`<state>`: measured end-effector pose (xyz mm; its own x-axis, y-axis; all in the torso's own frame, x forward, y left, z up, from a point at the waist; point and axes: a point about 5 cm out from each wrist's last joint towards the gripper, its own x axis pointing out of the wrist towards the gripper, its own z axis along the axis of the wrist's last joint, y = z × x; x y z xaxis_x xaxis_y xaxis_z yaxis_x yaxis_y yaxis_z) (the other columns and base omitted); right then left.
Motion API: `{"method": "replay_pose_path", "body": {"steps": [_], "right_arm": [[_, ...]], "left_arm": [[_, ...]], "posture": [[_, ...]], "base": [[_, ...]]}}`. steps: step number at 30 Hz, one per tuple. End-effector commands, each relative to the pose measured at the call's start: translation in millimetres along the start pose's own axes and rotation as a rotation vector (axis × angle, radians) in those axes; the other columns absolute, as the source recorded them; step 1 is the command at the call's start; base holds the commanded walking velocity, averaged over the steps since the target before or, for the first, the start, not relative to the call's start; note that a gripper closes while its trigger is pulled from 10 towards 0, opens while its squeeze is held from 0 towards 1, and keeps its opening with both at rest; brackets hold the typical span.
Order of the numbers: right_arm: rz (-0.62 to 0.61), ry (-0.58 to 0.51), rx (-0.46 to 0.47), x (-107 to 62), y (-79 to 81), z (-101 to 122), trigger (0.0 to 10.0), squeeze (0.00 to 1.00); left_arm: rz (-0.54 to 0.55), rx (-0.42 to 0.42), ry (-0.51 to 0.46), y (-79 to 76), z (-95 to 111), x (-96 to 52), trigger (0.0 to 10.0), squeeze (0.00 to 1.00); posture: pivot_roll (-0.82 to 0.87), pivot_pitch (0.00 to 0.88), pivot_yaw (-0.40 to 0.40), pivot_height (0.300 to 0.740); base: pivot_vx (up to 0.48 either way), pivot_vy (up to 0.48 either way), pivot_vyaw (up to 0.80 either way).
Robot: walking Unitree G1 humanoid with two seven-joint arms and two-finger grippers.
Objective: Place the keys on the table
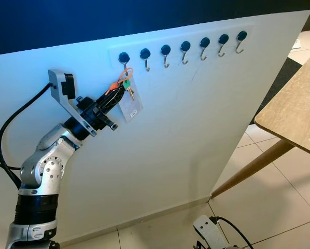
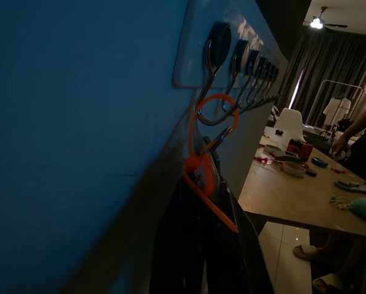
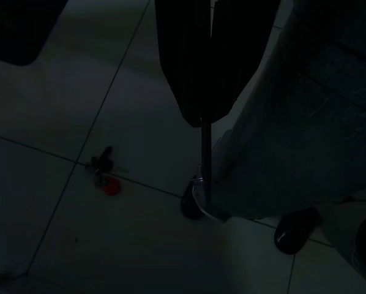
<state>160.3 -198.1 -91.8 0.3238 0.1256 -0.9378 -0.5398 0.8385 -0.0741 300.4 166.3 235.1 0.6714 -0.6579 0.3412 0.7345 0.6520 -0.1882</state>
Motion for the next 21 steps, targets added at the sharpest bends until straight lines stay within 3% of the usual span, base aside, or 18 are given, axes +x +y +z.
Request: {"method": "replay_pose_path", "body": {"steps": [1,9,21], "right_arm": [[0.045,0.080,0.002,0.9,13.8,-22,10.0,0.00],[0.044,0.082,0.002,0.7,13.3,-23,10.0,0.00],[0.041,0.080,-0.004,0.6,11.7,-21,10.0,0.00]], "left_arm": [[0.014,0.039,-0.019,4.1,12,-9.4,10.0,0.00],[-0.015,0.043,-0.012,1.1,14,-13.5,10.0,0.00],[0.058,0.076,-0.063,12.0,28,-13.1,10.0,0.00]], "posture": [[-0.05,0.077,0.049,0.740],[-0.05,0.076,0.047,0.740],[-0.05,0.069,0.042,0.740]], "base": [[0.000,0.000,0.00],[0.000,0.000,0.00],[0.000,0.000,0.00]]}}
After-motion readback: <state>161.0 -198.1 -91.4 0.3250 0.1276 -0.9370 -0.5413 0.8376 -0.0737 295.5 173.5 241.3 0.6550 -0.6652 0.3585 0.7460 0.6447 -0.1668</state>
